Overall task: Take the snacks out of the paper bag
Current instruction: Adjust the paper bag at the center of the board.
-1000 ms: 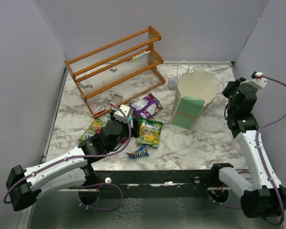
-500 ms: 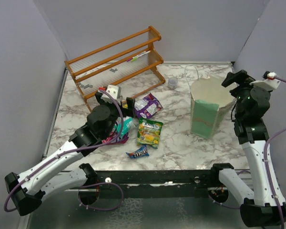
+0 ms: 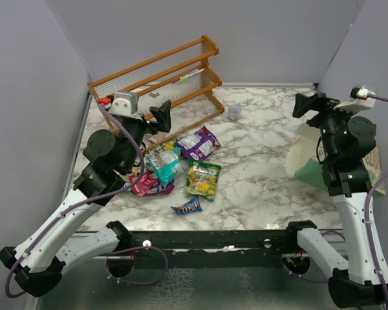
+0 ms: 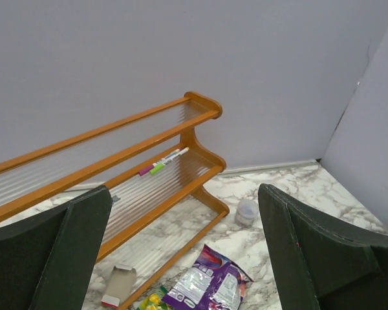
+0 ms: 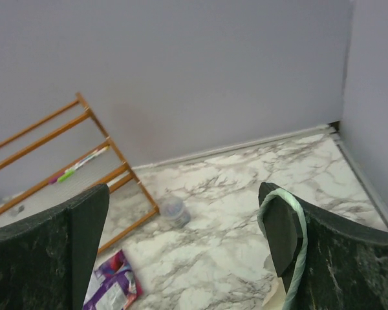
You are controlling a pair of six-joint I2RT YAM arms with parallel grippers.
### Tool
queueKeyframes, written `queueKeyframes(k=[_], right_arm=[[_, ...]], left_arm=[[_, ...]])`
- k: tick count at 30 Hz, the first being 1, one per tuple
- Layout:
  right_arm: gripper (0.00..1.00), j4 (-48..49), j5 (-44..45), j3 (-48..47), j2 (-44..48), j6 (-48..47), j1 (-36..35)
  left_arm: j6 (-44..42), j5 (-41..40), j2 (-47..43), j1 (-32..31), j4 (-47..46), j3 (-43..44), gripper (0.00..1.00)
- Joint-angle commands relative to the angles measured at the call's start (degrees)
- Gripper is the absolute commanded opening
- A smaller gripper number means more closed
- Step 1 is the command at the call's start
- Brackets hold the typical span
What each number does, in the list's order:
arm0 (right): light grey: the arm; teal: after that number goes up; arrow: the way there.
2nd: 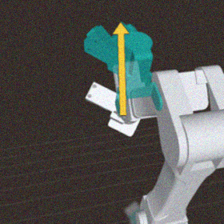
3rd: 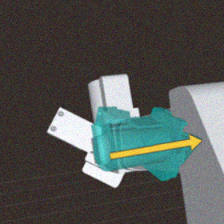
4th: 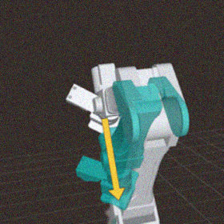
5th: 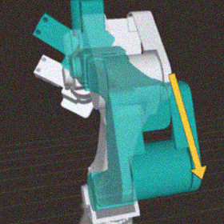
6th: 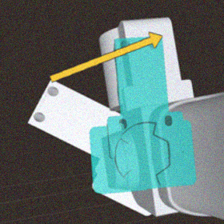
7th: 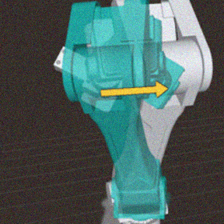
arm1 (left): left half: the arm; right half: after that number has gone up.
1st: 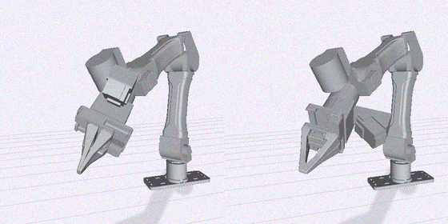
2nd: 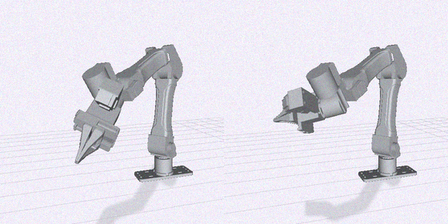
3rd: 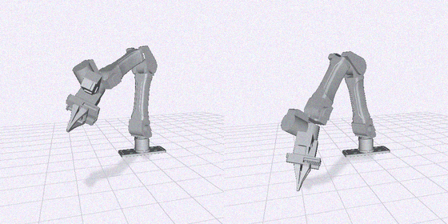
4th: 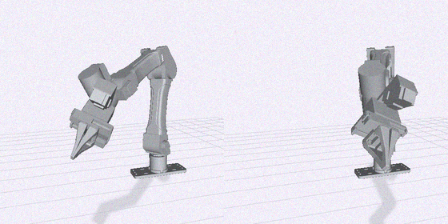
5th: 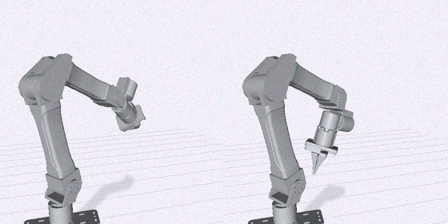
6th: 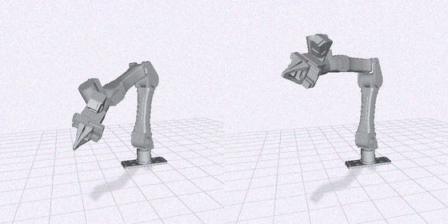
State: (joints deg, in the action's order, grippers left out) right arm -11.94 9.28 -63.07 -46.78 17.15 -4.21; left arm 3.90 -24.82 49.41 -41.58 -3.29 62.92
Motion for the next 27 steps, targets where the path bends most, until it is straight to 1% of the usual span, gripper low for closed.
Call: queueKeyframes(k=[1, 4, 6, 9, 12, 14, 17, 22, 24, 27], right_arm=[[0.99, 3.74, -17.27, -0.99, -2.57, 0.05, -0.41], [0.98, 3.95, -22.60, -3.08, -4.78, 3.24, -0.39], [0.97, 4.59, -22.04, -3.24, -5.00, 4.85, -0.38], [0.97, 4.27, -14.81, -2.93, -5.13, 5.91, -0.36], [0.97, 3.56, -5.35, -0.65, -6.06, 6.77, -0.42], [0.98, 3.88, -1.30, 1.60, -7.12, 6.92, -0.37], [0.98, 6.01, 1.35, 4.71, -8.75, 6.06, -0.36], [1.00, 6.84, 4.77, 6.41, -12.36, 3.55, -0.36], [0.99, 7.81, 4.40, 7.14, -13.78, 1.60, -0.36], [0.99, 7.77, 0.98, 5.82, -16.55, -1.10, -0.36]], left_arm=[[0.24, 4.08, 0.61, 0.36, -0.38, -1.58, 0.99], [0.74, 4.08, -0.08, 0.36, -0.81, -2.84, 0.99], [0.84, 3.93, -0.93, 0.36, -1.32, -3.70, 0.99], [0.43, 3.45, -1.80, 0.36, -1.28, -3.97, 0.99], [0.01, 3.16, -2.59, 0.36, -1.11, -4.17, 0.99], [-0.03, 2.99, -2.92, 0.36, -1.18, -4.40, 0.99], [-0.12, 3.02, -3.00, 0.37, -1.05, -4.45, 0.99], [0.05, 3.35, -2.76, 0.41, -1.17, -4.39, 0.99], [0.08, 3.46, -2.74, 0.36, -1.39, -4.56, 0.99], [0.60, 3.84, -2.41, 0.36, -1.41, -4.81, 0.99]])
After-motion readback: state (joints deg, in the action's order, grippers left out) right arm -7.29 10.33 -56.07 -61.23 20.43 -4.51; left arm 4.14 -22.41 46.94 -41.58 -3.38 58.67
